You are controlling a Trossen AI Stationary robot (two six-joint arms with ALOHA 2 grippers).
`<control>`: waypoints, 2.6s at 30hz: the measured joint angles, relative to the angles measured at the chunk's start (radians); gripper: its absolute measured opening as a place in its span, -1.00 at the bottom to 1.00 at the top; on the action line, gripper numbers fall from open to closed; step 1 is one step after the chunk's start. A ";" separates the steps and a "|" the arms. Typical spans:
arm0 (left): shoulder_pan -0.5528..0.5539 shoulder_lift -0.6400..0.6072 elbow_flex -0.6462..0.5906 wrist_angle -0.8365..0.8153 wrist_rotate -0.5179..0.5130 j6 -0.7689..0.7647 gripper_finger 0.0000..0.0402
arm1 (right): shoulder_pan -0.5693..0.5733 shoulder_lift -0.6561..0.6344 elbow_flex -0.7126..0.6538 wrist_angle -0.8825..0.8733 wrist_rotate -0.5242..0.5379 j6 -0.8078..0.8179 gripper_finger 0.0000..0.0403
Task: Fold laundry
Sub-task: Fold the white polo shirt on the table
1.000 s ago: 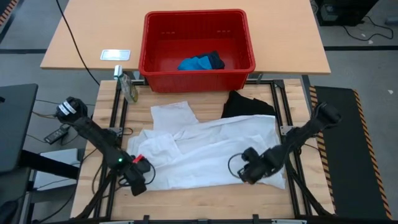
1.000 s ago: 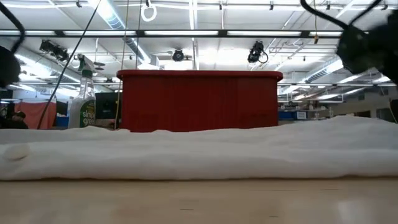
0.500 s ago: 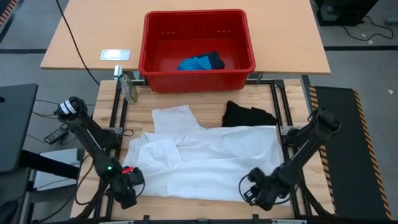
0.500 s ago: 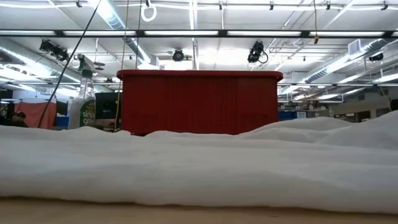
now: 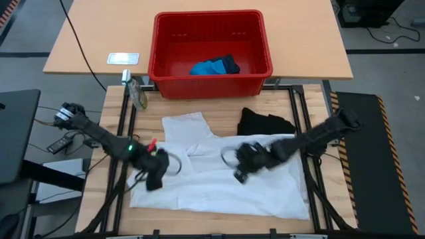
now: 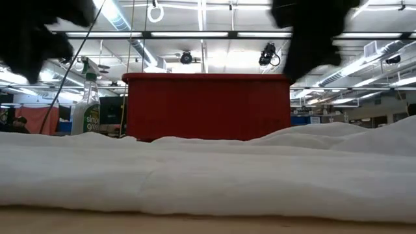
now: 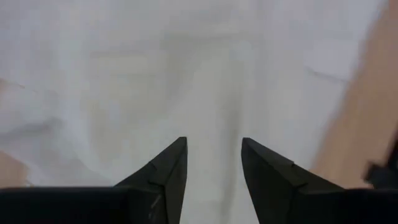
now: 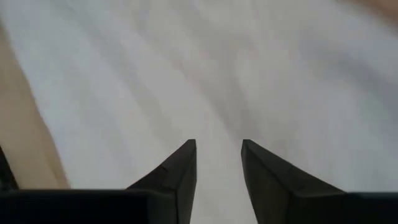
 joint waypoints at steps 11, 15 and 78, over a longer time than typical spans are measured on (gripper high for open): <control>0.410 -0.270 -0.334 0.177 0.106 0.003 -0.19 | -0.397 0.174 0.000 0.702 -0.341 -0.558 -0.10; 0.422 -0.296 -0.394 0.184 0.119 -0.037 -0.07 | -0.448 0.300 0.025 0.824 -0.431 -0.609 -0.05; 0.046 -0.259 -0.223 0.247 0.218 0.040 -0.95 | -0.145 0.622 0.487 0.595 -0.453 -0.416 -0.93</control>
